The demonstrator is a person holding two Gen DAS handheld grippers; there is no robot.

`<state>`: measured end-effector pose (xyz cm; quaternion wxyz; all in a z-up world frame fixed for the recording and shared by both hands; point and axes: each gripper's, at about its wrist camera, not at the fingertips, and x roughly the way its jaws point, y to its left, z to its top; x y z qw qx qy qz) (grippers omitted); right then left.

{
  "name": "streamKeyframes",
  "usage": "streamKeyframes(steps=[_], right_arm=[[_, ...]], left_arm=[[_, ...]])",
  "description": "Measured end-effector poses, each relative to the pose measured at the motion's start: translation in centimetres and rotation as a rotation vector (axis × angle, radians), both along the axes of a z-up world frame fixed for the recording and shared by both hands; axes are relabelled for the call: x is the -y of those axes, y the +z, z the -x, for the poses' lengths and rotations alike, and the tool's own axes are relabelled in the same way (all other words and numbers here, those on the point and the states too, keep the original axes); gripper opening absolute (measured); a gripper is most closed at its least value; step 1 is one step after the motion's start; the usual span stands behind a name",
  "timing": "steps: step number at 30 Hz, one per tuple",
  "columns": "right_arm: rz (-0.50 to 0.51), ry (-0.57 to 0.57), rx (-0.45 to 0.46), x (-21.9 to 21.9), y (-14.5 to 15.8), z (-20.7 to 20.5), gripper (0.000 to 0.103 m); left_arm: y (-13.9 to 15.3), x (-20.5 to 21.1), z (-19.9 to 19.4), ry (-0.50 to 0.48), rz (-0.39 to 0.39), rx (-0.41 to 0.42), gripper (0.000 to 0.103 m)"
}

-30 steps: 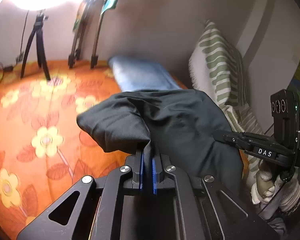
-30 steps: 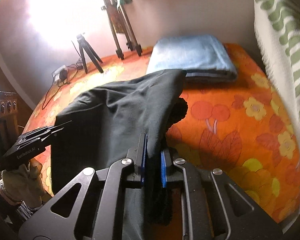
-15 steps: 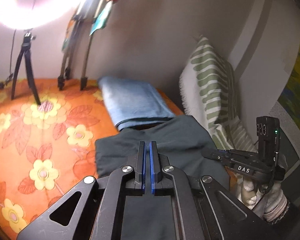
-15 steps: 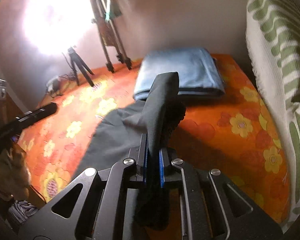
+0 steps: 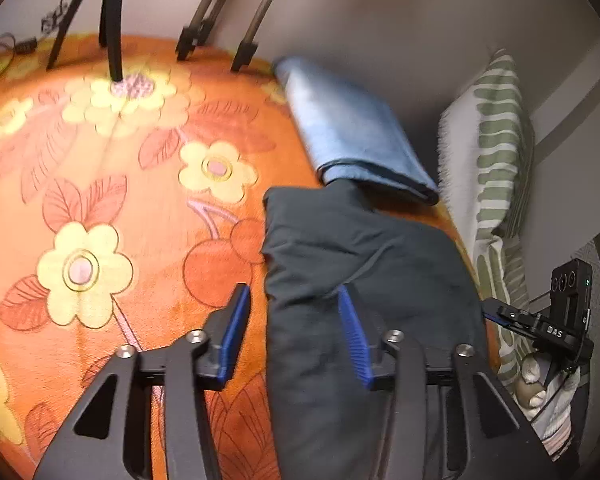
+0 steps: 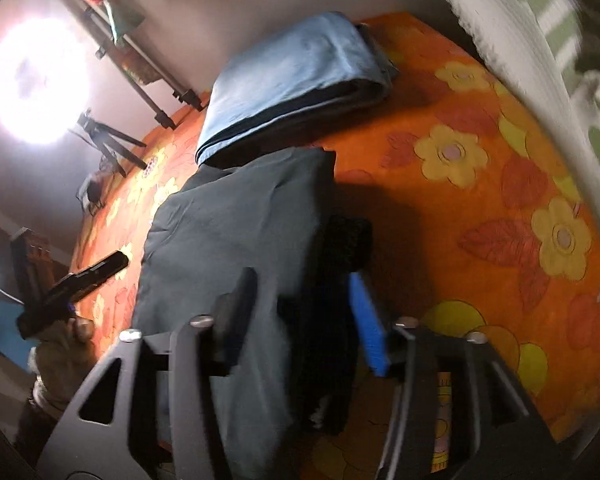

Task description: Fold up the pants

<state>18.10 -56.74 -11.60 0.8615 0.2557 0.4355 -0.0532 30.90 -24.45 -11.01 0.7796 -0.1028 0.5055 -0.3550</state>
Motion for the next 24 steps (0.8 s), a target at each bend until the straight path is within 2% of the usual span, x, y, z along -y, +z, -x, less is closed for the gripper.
streamKeyframes(steps=[2, 6, 17, 19, 24], right_arm=[[-0.035, 0.017, -0.006, 0.4, -0.6, -0.2, 0.057], [0.001, 0.013, -0.047, 0.3, -1.4, -1.0, 0.06], [-0.134, 0.03, -0.054, 1.4, -3.9, -1.1, 0.062], [-0.16, 0.034, -0.029, 1.6, -4.2, -1.0, 0.066], [-0.248, 0.032, 0.028, 2.4, -4.8, -1.1, 0.066]], left_arm=[[-0.6, 0.3, -0.2, -0.006, 0.0, -0.021, 0.047], [-1.4, 0.9, -0.5, -0.014, -0.001, -0.041, 0.047], [-1.7, 2.0, -1.4, -0.024, 0.046, -0.05, 0.047], [-1.8, 2.1, -1.6, -0.024, 0.058, -0.051, 0.047], [-2.0, 2.8, -1.7, -0.032, 0.077, -0.05, 0.045]])
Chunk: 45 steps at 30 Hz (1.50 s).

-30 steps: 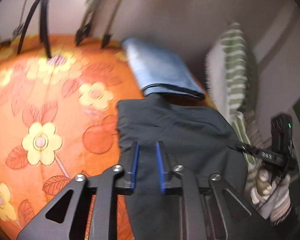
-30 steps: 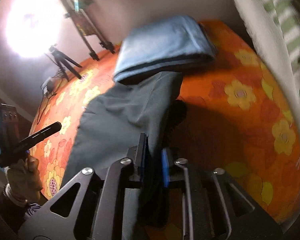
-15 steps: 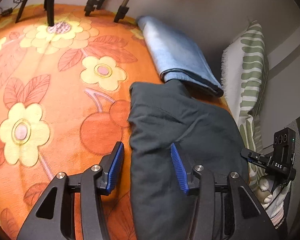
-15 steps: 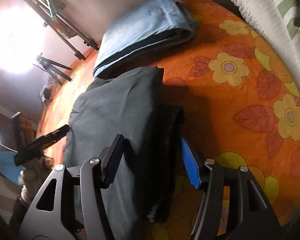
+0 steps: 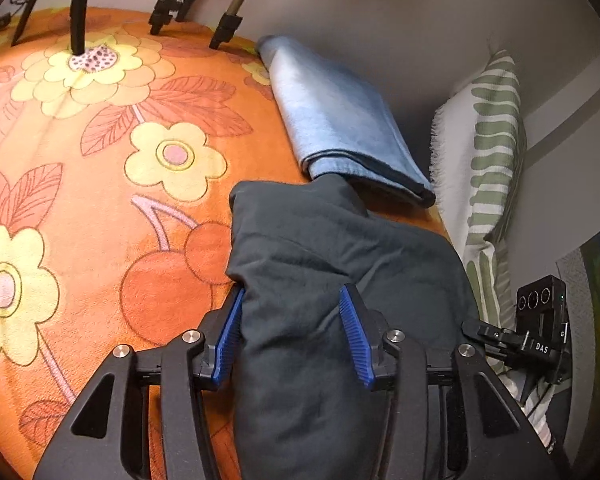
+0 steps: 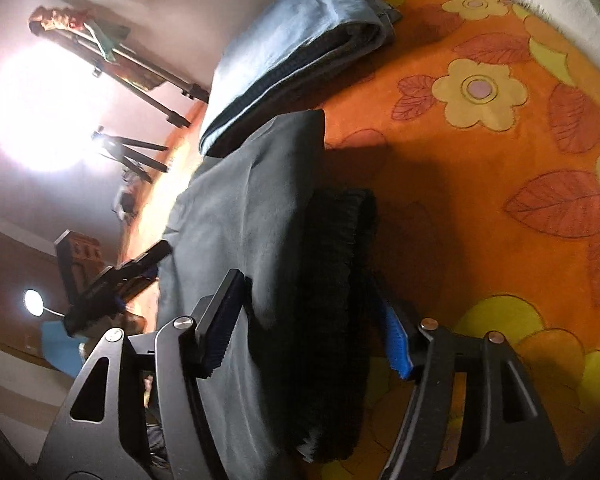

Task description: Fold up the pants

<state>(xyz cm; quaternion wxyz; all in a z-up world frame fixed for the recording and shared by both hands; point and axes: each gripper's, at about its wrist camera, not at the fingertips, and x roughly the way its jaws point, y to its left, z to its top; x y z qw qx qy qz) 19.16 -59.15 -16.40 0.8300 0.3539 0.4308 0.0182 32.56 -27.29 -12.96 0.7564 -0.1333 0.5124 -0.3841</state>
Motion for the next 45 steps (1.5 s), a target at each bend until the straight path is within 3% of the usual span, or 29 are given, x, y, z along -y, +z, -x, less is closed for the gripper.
streamKeyframes(steps=[4, 5, 8, 12, 23, 30, 37, 45], right_arm=[[-0.041, 0.007, 0.016, -0.2, -0.7, -0.4, 0.048], [-0.038, 0.01, 0.015, -0.3, -0.7, -0.5, 0.043], [-0.026, 0.013, 0.012, -0.7, -0.7, -0.8, 0.034], [0.103, 0.034, 0.025, -2.3, 1.2, -0.8, 0.02], [0.4, 0.072, 0.153, -6.7, 8.9, 1.6, 0.018], [0.407, 0.046, 0.245, -6.5, 13.7, 1.4, 0.018], [0.492, 0.051, 0.291, -6.2, 17.8, -2.3, 0.018], [0.554, 0.06, 0.298, -3.4, 20.6, -9.4, 0.018]], left_arm=[[0.0, 0.6, 0.0, 0.005, -0.007, 0.01, 0.04], [-0.1, 0.7, 0.0, -0.001, -0.008, 0.013, 0.023], [-0.3, 1.2, 0.3, -0.008, -0.017, 0.025, 0.011], [1.0, 1.6, 1.2, -0.018, -0.03, 0.093, 0.009], [7.1, -0.1, 3.4, -0.029, 0.046, 0.236, 0.006], [12.1, 0.0, 2.9, -0.052, 0.09, 0.326, 0.006], [15.6, 2.1, -0.4, -0.037, 0.105, 0.41, 0.006], [16.1, 6.1, -6.4, -0.005, 0.098, 0.454, 0.006]])
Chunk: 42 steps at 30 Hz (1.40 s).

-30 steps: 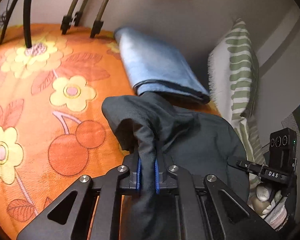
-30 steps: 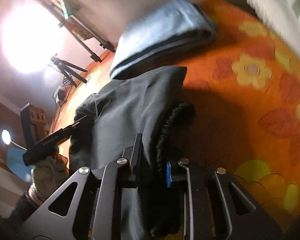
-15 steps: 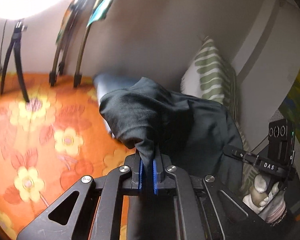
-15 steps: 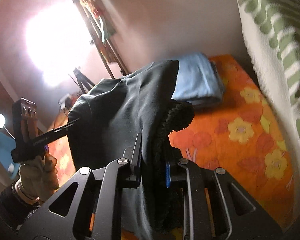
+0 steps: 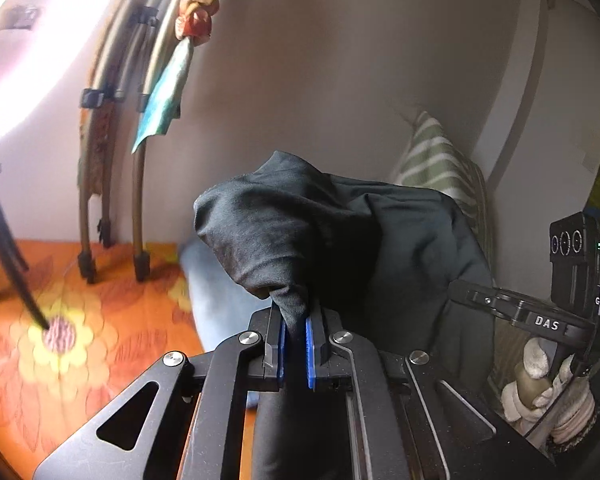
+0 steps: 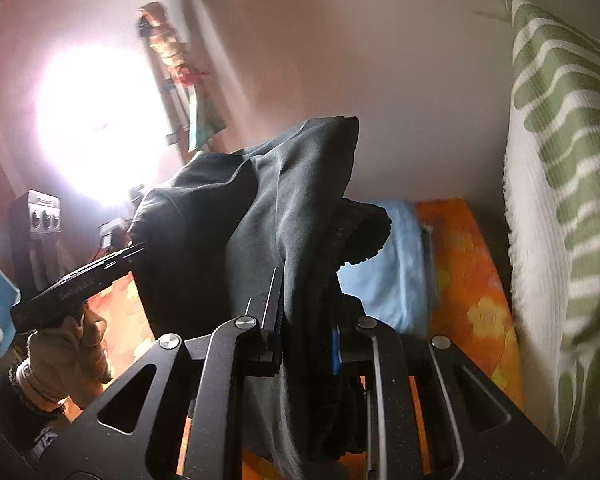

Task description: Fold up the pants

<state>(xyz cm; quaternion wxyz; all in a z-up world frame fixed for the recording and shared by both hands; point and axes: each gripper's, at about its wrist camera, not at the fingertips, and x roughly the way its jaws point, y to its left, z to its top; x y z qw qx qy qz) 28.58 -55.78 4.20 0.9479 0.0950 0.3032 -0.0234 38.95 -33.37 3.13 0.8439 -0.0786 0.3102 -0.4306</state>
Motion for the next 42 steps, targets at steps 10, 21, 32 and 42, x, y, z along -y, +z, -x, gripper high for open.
streamKeyframes(steps=[10, 21, 32, 42], right_arm=[[0.041, -0.017, -0.048, 4.7, -2.9, -9.6, 0.018], [0.087, -0.05, -0.113, 7.1, -7.3, -16.1, 0.018], [0.182, -0.198, -0.171, 8.3, -8.9, -15.9, 0.049], [0.153, -0.208, -0.139, 7.1, -7.0, -11.6, 0.049]], left_arm=[[-2.9, 4.5, -5.6, 0.033, -0.058, 0.011, 0.006], [-6.6, 7.0, -10.0, 0.112, -0.15, 0.004, 0.006], [-6.8, 5.3, -9.7, 0.159, -0.198, -0.019, 0.028], [-4.5, 3.4, -6.3, 0.121, -0.205, -0.023, 0.028]])
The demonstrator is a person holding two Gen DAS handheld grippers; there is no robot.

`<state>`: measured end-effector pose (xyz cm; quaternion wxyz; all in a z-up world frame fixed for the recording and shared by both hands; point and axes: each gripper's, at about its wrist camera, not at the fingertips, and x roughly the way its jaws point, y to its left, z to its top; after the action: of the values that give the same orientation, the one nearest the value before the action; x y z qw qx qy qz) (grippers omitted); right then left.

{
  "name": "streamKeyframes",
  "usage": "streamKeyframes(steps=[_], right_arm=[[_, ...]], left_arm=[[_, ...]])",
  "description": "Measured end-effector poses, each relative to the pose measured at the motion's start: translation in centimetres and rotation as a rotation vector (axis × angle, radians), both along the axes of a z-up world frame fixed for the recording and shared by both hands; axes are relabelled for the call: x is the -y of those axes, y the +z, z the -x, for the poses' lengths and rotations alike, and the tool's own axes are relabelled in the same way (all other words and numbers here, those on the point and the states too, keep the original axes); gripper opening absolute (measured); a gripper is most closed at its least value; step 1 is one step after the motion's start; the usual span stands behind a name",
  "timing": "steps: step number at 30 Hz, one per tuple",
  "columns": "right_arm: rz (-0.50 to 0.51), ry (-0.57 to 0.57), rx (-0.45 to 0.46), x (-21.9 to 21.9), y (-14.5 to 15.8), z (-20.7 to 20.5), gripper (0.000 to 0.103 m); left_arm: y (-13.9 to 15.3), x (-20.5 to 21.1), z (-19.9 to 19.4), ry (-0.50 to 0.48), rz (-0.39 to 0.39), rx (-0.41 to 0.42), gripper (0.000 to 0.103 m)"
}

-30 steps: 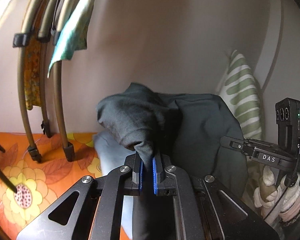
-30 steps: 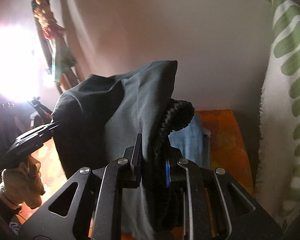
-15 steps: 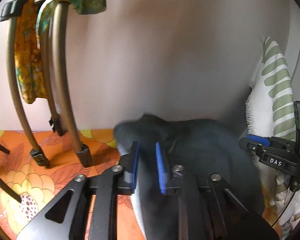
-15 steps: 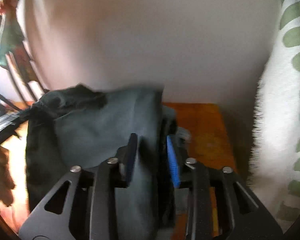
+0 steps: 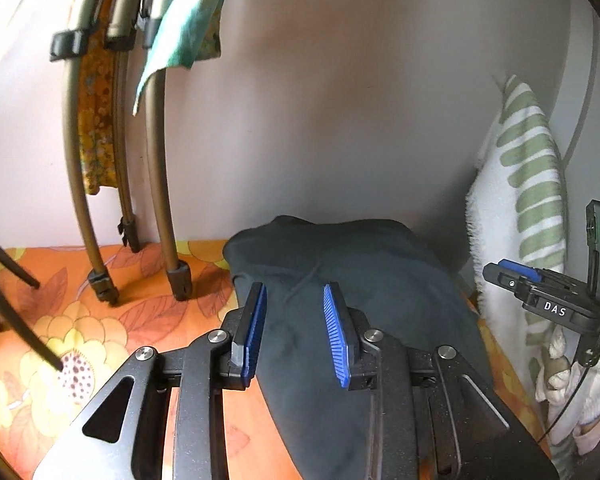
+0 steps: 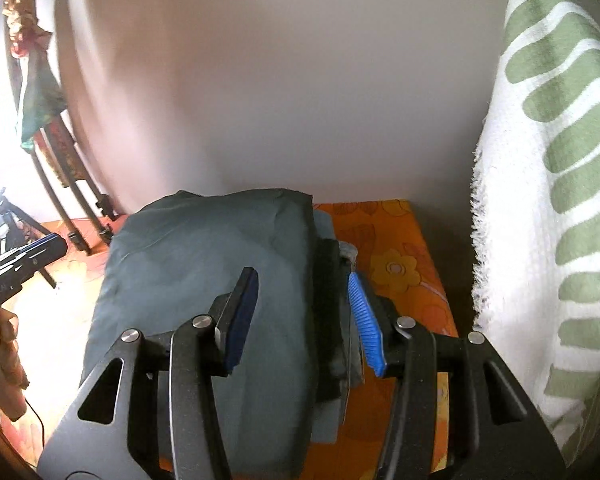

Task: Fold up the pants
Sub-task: 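Lay the fold down and open both grippers, pulling them back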

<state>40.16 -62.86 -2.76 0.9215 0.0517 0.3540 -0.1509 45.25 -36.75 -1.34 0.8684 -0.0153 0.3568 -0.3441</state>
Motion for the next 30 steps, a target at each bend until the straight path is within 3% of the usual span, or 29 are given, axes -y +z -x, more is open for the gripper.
streamKeyframes(steps=[1, 4, 12, 14, 19, 30], right_arm=[[0.002, -0.001, 0.001, -0.2, 0.1, 0.5, 0.049], [0.0, -0.002, 0.007, -1.0, 0.6, 2.5, 0.05], [0.011, 0.002, 0.031, -3.8, 1.7, 8.8, 0.056], [0.007, 0.006, 0.044, -5.1, 1.9, 10.5, 0.061], [0.056, 0.048, 0.031, -8.8, 1.4, 13.4, 0.066], [0.037, 0.047, 0.09, -14.7, 1.7, 20.1, 0.076]], left_arm=[[0.2, -0.2, 0.6, -0.004, -0.002, 0.001, 0.028], [1.0, -0.8, 2.1, -0.016, 0.001, 0.001, 0.042], [2.8, -3.0, 7.7, -0.06, -0.028, 0.023, 0.053], [3.1, -3.8, 9.2, -0.07, -0.032, 0.021, 0.057], [3.5, -5.8, 12.9, -0.085, -0.048, 0.035, 0.06], [4.9, -10.0, 19.5, -0.111, -0.02, 0.074, 0.065]])
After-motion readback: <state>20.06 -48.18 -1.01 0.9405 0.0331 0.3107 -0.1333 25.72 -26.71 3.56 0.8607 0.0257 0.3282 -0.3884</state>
